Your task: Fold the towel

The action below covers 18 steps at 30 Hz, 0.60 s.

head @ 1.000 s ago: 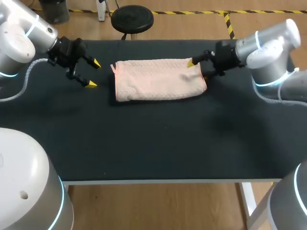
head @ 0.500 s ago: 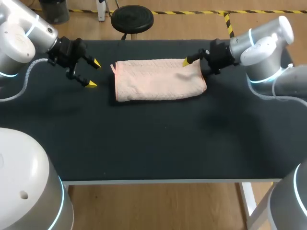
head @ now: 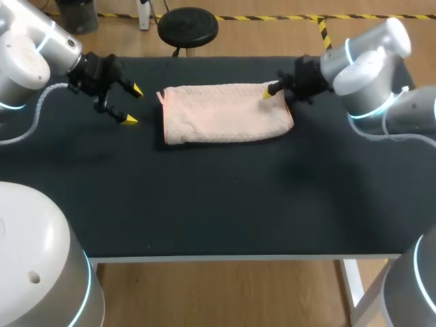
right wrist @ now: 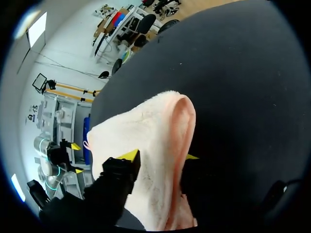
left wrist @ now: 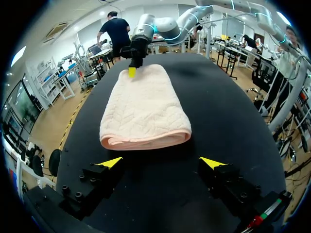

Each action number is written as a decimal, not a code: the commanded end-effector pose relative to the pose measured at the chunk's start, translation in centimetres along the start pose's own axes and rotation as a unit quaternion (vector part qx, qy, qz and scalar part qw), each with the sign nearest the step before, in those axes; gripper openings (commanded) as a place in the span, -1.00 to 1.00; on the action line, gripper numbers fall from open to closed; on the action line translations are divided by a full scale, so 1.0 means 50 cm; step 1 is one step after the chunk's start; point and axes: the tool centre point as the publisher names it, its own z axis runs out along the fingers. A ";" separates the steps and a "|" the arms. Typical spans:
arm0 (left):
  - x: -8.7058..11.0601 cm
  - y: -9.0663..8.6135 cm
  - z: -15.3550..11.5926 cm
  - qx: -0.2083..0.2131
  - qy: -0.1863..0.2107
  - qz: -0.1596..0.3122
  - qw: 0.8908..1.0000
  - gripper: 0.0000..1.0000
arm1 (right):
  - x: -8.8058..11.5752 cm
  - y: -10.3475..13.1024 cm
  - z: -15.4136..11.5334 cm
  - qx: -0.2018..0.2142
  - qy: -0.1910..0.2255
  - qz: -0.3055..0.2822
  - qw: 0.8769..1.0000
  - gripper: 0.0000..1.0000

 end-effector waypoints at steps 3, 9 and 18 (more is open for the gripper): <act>0.001 0.001 0.000 0.000 -0.001 0.001 1.000 1.00 | 0.055 0.000 0.011 -0.020 -0.019 0.018 0.999 -1.00; 0.001 0.001 0.000 0.000 -0.001 0.001 1.000 1.00 | 0.141 0.008 0.038 -0.033 -0.024 0.021 0.999 -1.00; 0.001 0.001 0.000 0.000 -0.001 0.001 1.000 1.00 | 0.300 -0.019 0.112 -0.038 -0.032 0.010 0.999 -1.00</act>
